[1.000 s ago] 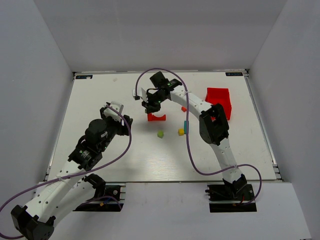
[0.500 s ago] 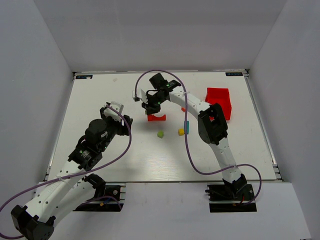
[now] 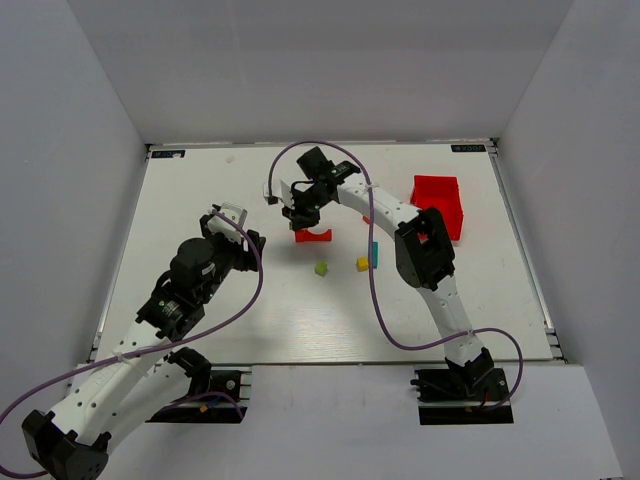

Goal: Build the wood block tower

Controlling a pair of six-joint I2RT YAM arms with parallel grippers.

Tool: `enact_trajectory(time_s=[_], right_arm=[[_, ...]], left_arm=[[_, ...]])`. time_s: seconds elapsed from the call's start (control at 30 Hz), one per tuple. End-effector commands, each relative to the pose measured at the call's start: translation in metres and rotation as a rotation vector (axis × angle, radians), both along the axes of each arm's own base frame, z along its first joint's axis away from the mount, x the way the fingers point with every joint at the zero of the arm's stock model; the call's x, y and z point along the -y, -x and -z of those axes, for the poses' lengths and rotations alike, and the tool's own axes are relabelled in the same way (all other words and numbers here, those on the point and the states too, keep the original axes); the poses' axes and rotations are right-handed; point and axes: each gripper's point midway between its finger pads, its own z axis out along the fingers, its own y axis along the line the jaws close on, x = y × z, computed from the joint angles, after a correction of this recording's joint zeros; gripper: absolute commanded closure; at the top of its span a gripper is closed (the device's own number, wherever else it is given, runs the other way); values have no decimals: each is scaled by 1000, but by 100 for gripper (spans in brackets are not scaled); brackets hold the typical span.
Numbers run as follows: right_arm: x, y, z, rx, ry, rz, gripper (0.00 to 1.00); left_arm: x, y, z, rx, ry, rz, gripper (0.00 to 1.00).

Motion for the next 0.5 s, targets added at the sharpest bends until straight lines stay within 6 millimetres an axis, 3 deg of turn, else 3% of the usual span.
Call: enact_trajectory(time_s=[0.0,0.47], right_arm=[[-5,-3,-6,26,-11,-16,92],[-4,-2,-3,20,-3,-17,91]], left_arm=[[-2,-1,-2,8,8,-9,21],[-2,-1,-2,8,8,-9,21]])
